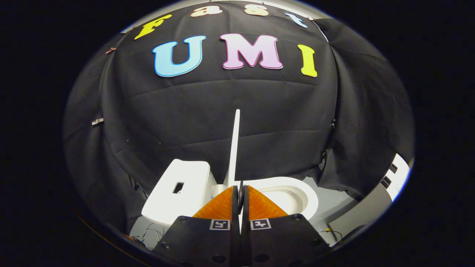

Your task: Open the toilet lid.

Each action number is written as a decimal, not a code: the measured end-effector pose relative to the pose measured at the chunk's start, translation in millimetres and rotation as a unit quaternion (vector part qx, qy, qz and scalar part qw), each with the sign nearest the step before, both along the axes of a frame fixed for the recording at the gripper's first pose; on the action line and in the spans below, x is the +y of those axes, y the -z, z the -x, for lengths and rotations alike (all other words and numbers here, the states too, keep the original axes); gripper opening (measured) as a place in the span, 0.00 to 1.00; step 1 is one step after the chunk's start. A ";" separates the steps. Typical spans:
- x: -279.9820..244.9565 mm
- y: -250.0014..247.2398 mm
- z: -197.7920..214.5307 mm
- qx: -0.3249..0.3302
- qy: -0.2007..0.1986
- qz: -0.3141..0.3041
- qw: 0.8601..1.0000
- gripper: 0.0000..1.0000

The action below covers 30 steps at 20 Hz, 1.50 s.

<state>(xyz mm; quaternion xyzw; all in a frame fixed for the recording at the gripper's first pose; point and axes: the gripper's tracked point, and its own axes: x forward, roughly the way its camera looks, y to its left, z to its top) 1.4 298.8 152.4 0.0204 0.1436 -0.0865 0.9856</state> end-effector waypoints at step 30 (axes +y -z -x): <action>152.9 23.5 -10.4 0.008 -0.040 0.083 0.996 0.43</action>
